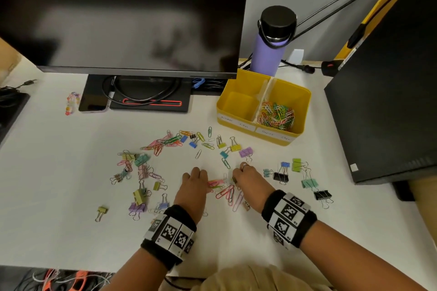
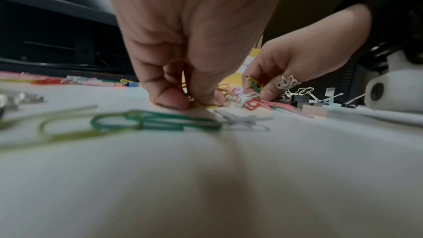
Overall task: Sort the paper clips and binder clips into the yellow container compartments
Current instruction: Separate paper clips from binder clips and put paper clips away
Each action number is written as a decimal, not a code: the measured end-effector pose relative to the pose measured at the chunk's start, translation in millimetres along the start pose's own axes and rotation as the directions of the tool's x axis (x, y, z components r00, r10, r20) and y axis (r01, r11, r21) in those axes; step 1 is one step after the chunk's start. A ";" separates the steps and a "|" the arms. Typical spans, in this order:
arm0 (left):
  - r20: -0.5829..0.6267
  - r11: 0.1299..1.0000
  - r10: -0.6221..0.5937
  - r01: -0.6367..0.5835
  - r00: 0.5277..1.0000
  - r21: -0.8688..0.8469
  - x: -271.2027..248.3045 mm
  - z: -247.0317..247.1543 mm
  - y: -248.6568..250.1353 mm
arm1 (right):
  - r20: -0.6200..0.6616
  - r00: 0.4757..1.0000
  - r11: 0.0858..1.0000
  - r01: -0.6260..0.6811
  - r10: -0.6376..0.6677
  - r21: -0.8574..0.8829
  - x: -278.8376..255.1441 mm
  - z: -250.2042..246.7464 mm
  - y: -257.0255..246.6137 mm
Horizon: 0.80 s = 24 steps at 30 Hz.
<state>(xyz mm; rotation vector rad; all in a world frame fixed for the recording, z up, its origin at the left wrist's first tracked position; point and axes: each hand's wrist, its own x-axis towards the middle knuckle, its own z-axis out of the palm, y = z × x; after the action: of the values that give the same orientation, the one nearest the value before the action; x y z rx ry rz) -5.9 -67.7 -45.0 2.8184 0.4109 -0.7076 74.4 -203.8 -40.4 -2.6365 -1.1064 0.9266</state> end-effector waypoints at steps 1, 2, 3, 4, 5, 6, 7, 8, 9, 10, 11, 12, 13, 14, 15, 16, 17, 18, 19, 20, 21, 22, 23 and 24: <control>0.019 1.000 -0.003 0.003 1.000 0.027 1.0 -3.5 1.0 | -0.022 1.000 0.997 0.003 -0.001 0.073 -0.9 0.4 1.7; 0.035 0.998 0.002 -0.004 0.999 0.068 2.4 -4.6 1.2 | -0.048 0.999 0.988 0.004 0.004 0.156 -2.3 0.1 4.0; 0.051 0.995 0.002 -0.008 0.999 0.104 2.6 -7.1 2.0 | -0.069 0.998 0.970 0.005 0.012 0.241 -4.6 -1.3 5.8; 0.055 0.992 0.010 -0.017 0.998 0.129 3.1 -8.3 2.2 | -0.086 0.996 0.945 0.008 0.022 0.328 -7.0 -3.6 7.8; 0.066 0.990 0.013 -0.022 0.998 0.138 2.7 -10.4 2.3 | -0.109 0.994 0.907 0.015 0.033 0.421 -11.0 -8.6 8.4; 0.063 0.991 0.019 -0.027 0.998 0.132 1.8 -13.3 1.2 | -0.138 0.989 0.857 0.029 0.049 0.515 -15.3 -14.8 9.5; 0.059 0.994 0.028 -0.034 0.998 0.105 -0.1 -18.1 0.2 | -0.174 0.982 0.799 0.050 0.068 0.599 -20.9 -24.6 9.8; 0.053 0.997 0.048 -0.052 0.997 0.064 -0.3 -23.5 -0.5 | -0.222 0.971 0.743 0.082 0.090 0.664 -26.3 -36.2 11.3; 0.041 0.997 0.078 -0.079 0.996 0.016 -2.5 -32.4 0.2 | -0.285 0.951 0.696 0.123 0.122 0.708 -30.2 -49.0 14.4; 0.019 0.993 0.117 -0.117 0.993 -0.016 -1.8 -42.3 2.1 | -0.360 0.917 0.661 0.164 0.171 0.732 -32.7 -63.0 19.0; -0.012 0.986 0.158 -0.159 0.987 -0.050 -0.6 -53.7 6.6 | -0.425 0.874 0.638 0.192 0.234 0.745 -33.5 -77.1 25.2; -0.039 0.974 0.198 -0.201 0.979 -0.104 4.4 -63.1 12.7 | -0.481 0.825 0.637 0.204 0.297 0.744 -32.5 -91.0 32.5; -0.051 0.960 0.229 -0.234 0.972 -0.156 9.5 -74.2 22.4 | -0.530 0.773 0.665 0.195 0.349 0.721 -28.7 -103.0 41.5; -0.059 0.945 0.255 -0.261 0.965 -0.197 15.8 -84.5 34.4 | -0.571 0.727 0.703 0.173 0.382 0.690 -23.2 -113.0 50.4; -0.077 0.927 0.273 -0.284 0.959 -0.246 22.3 -94.0 48.5 | -0.593 0.696 0.731 0.145 0.404 0.667 -16.1 -120.7 59.7; -0.109 0.903 0.281 -0.301 0.953 -0.305 29.4 -102.0 63.8 | -0.588 0.691 0.744 0.109 0.419 0.659 -7.7 -125.0 69.2; -0.140 0.884 0.282 -0.314 0.949 -0.346 36.1 -109.5 79.8 | -0.559 0.707 0.749 0.063 0.433 0.660 -0.6 -128.1 77.0; -0.183 0.875 0.273 -0.323 0.944 -0.361 44.5 -115.1 95.2 | -0.528 0.724 0.760 0.008 0.444 0.650 5.1 -129.0 84.0; -0.220 0.875 0.253 -0.320 0.942 -0.364 51.4 -121.2 109.3 | -0.506 0.735 0.777 -0.046 0.452 0.628 9.2 -128.3 90.4; -0.254 0.870 0.230 -0.315 0.940 -0.379 62.2 -125.7 121.2 | -0.495 0.740 0.797 -0.092 0.456 0.597 11.5 -126.4 96.9; -0.276 0.868 0.214 -0.312 0.937 -0.387 71.0 -131.0 131.8 | -0.495 0.738 0.812 -0.121 0.459 0.571 10.8 -124.7 101.2; -0.276 0.877 0.208 -0.304 0.938 -0.372 81.7 -134.8 139.9 | -0.505 0.729 0.817 -0.129 0.463 0.562 10.3 -121.2 105.7; -0.252 0.903 0.204 -0.281 0.946 -0.325 90.4 -139.3 145.9 | -0.500 0.725 0.804 -0.123 0.473 0.582 8.3 -118.0 108.9; -0.212 0.930 0.193 -0.247 0.958 -0.271 97.3 -141.7 149.0 | -0.486 0.726 0.764 -0.083 0.486 0.639 6.1 -113.6 111.4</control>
<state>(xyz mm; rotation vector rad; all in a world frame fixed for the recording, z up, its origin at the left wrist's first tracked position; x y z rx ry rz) 184.3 -149.2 49.5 2.5937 0.2003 -0.3127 211.5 -267.7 9.3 -2.3056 -0.1651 0.2562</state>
